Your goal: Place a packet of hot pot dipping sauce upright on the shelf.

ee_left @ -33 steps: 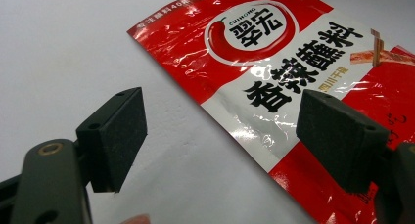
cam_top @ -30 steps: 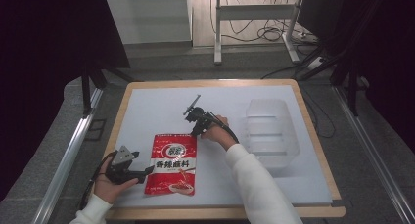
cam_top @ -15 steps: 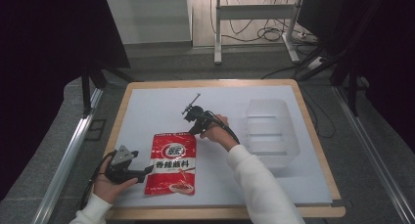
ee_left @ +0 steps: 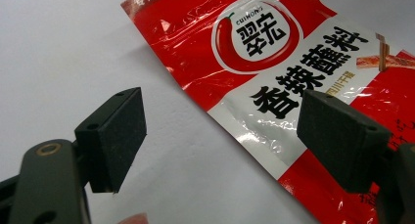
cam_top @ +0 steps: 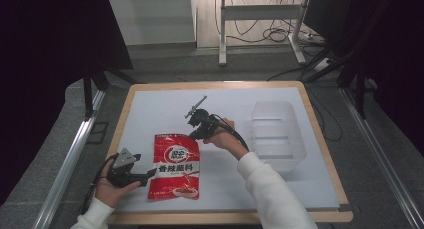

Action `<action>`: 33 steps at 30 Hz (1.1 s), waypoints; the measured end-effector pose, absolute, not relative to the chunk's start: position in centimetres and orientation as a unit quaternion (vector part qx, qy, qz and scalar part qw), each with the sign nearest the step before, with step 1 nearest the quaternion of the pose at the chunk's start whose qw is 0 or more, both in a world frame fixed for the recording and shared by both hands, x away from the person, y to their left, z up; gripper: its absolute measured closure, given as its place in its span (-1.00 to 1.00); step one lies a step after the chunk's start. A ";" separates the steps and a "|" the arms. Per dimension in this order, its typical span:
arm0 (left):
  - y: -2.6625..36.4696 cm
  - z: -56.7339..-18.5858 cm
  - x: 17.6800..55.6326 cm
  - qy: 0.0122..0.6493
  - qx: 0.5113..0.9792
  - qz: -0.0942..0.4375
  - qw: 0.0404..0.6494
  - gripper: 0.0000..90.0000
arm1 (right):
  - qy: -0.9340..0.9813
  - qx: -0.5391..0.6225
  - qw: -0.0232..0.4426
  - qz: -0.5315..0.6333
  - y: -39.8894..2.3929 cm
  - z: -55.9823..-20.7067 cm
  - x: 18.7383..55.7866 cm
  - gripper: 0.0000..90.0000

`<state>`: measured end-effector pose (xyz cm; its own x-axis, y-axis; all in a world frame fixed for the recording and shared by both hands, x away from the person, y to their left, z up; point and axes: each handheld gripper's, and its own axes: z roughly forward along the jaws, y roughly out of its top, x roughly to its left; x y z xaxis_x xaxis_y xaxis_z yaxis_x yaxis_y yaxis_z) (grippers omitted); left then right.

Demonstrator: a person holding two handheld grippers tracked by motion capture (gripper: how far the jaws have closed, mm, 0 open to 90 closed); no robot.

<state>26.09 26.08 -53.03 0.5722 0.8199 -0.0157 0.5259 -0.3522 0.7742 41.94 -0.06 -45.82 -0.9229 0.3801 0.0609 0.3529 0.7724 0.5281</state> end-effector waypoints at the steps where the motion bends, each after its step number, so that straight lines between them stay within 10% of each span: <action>1: 26.1 -53.0 26.1 0.421 0.800 0.192 0.383 -0.59 | 0.941 0.193 0.025 0.277 -0.1 -45.7 41.7 0.98; 33: 26.0 -53.4 34.5 0.399 0.817 0.126 0.397 -0.18 | 0.943 0.164 0.024 0.288 -1.3 -46.3 39.5 0.98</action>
<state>34.50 26.04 -53.38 0.6500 0.7518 -0.1107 0.5511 -0.3660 0.7499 39.48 -1.30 -46.33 -0.9452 0.3229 0.0488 0.2951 0.7803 0.5514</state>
